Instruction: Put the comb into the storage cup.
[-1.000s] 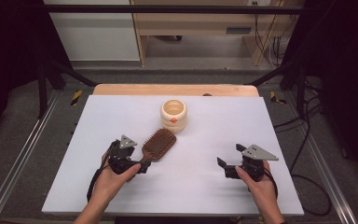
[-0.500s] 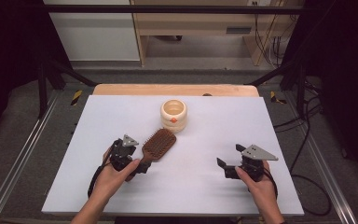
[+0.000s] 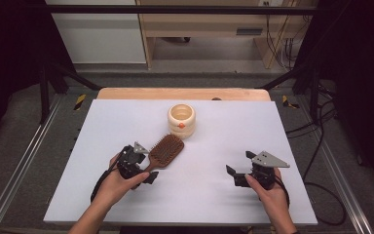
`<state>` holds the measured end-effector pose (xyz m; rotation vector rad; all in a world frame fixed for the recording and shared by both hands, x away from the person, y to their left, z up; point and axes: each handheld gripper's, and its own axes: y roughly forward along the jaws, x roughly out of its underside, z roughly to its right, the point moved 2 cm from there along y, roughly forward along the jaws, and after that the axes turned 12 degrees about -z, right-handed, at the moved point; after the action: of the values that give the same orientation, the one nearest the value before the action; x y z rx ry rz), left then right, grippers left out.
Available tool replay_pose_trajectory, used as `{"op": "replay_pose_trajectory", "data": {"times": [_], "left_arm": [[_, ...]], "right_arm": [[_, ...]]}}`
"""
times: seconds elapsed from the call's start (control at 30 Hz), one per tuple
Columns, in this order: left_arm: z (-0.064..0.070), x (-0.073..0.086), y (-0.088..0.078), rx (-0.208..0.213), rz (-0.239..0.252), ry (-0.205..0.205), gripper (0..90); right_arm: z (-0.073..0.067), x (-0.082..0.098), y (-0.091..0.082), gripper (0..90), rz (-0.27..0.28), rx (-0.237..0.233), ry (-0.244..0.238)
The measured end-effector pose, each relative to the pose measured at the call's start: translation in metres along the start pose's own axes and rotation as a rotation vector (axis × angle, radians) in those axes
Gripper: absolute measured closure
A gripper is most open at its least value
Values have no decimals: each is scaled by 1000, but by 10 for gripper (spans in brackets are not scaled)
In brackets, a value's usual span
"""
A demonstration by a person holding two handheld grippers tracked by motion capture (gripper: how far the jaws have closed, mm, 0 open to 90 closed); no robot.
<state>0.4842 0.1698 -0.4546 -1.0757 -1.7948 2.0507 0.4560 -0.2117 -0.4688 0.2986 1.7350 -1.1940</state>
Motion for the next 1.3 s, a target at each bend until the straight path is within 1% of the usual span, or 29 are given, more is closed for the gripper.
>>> {"op": "replay_pose_trajectory", "data": {"times": [0.1, 0.13, 0.2, 0.3, 0.37, 0.43, 0.47, 0.57, 0.67, 0.8, 0.9, 1.07, 1.17, 1.3], "left_arm": [[-3, -3, -1, 1, -6, -8, 155], [-4, -4, -1, 4, -12, -6, 162], [-5, -5, -1, 7, -22, 0, 217], [-6, -9, 0, 20, -20, -16, 255], [-4, -11, 3, 30, -33, -6, 286], [-2, -12, 6, 32, -51, 5, 302], [-1, -13, 7, 26, -52, 0, 312], [-1, -16, 9, 28, -67, -2, 334], [-2, -17, 10, 30, -79, 3, 382], [-4, -18, 10, 40, -78, -4, 444], [-5, -16, 11, 41, -88, 4, 475], [-4, -15, 14, 47, -95, 11, 521], [-4, -15, 16, 46, -103, 17, 529], [-5, -16, 18, 44, -103, 13, 553]], "right_arm": [[0, 0, 0, 72, -3, -2, 2], [0, 0, 0, 72, -1, -1, 2], [1, 0, 0, 72, -2, -1, 3], [1, 0, 1, 72, -6, 0, 3], [1, 0, 1, 72, -3, 0, 1], [0, 0, 0, 72, -5, -2, 1], [0, 0, 0, 72, -3, -1, -2], [0, 0, 0, 72, -4, -2, -4], [0, 0, 1, 72, -5, 0, -1], [0, 0, 0, 72, -6, -1, 0], [0, 0, 1, 72, -6, -1, -6], [0, 0, 0, 72, -7, -1, -1], [0, 0, 0, 72, -5, 0, -2], [0, 0, 1, 72, -8, -1, -5]]}}
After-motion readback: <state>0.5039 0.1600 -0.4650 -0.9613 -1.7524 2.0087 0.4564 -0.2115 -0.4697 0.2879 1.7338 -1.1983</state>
